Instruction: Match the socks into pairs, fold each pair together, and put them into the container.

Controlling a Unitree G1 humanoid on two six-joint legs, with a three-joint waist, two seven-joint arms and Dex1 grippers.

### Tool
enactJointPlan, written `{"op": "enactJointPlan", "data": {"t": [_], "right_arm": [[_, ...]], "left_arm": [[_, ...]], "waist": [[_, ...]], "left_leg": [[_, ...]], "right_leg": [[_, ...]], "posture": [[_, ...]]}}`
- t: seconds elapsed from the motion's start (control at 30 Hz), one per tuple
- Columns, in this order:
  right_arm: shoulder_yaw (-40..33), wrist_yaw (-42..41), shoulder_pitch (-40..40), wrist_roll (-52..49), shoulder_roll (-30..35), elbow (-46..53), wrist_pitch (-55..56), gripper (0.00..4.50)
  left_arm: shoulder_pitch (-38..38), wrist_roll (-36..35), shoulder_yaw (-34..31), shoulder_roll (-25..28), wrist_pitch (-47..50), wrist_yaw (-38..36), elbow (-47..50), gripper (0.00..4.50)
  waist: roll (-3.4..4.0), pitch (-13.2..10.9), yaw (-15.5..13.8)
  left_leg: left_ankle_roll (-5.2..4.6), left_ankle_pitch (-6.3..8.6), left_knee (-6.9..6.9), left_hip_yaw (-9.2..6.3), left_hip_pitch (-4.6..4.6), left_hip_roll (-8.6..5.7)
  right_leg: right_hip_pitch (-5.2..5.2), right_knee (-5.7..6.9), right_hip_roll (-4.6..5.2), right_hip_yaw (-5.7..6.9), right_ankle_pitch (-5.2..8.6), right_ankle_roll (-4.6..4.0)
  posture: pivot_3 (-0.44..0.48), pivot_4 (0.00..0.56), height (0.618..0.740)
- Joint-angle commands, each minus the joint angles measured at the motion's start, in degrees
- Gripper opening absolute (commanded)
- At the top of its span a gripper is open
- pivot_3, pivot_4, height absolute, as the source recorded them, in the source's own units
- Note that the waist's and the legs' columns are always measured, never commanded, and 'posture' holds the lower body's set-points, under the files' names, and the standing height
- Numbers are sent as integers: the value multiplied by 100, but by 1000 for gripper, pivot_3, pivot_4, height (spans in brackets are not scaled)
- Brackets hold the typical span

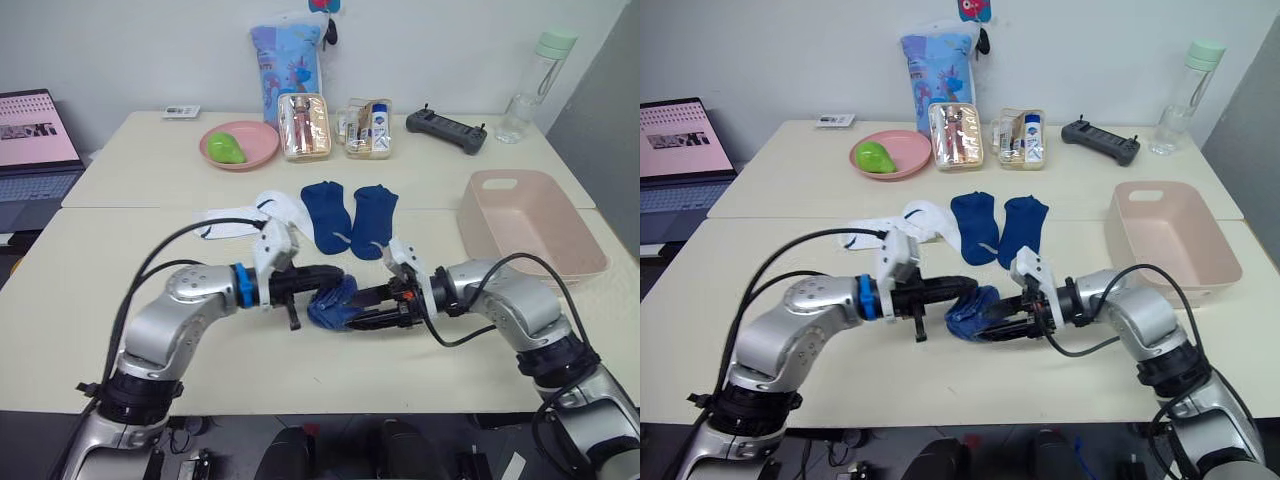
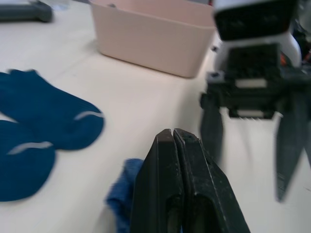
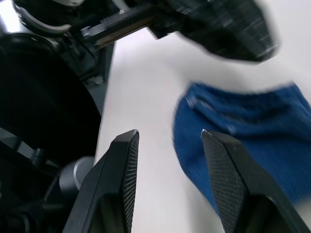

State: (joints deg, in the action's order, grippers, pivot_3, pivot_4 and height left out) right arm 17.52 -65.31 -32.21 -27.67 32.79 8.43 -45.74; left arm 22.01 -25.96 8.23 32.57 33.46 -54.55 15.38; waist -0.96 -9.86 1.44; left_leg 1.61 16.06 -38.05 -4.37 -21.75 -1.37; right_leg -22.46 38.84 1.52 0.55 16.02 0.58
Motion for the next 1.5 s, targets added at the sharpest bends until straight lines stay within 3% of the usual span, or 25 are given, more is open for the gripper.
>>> {"op": "enactJointPlan", "data": {"t": [0.03,0.23,0.37,0.57,0.7,1.23,1.5], "right_arm": [[-238,232,45,314,212,-211,300,2198],[-219,655,45,561,105,-425,215,2198],[-565,1486,-138,283,-635,-613,-864,2198],[-964,1936,-343,-185,-1269,-864,-2075,2198],[-730,1982,-423,-5,-1357,-1444,-1957,2198],[-2045,2159,-889,-1078,-1825,-2029,-3442,2198],[-1522,2316,-791,-849,-1882,-2014,-3100,2198]], "left_arm": [[-90,562,408,179,-429,-89,-189,0],[-396,1700,778,632,-1596,-34,-957,0],[-746,1548,579,695,-1631,-82,-813,0],[-841,1562,542,585,-1640,-17,-765,0],[-855,1648,602,484,-1672,63,-768,0],[-867,1687,598,399,-1652,102,-730,0],[-813,1686,565,366,-1621,93,-734,0]], "waist": [[0,0,-2],[0,0,19],[2,2,37],[3,2,13],[4,3,17],[5,4,24],[5,4,24]], "left_leg": [[0,0,0,1,1,0],[0,0,6,5,-3,4],[0,0,6,9,-2,6],[0,0,5,5,-4,3],[-1,0,5,7,-2,2],[-2,0,6,8,-1,2],[-2,1,6,8,-3,2]], "right_leg": [[0,0,0,-1,0,0],[-16,7,-4,-5,0,0],[-15,9,-3,-12,-1,-1],[-14,9,0,-9,-1,-2],[-13,8,1,-7,-1,-2],[-14,12,0,-9,-1,-2],[-14,11,0,-8,-1,-2]], "posture": [[0,150,740],[0,150,740],[0,150,740],[0,150,740],[0,150,740],[0,150,740],[0,150,740]]}}
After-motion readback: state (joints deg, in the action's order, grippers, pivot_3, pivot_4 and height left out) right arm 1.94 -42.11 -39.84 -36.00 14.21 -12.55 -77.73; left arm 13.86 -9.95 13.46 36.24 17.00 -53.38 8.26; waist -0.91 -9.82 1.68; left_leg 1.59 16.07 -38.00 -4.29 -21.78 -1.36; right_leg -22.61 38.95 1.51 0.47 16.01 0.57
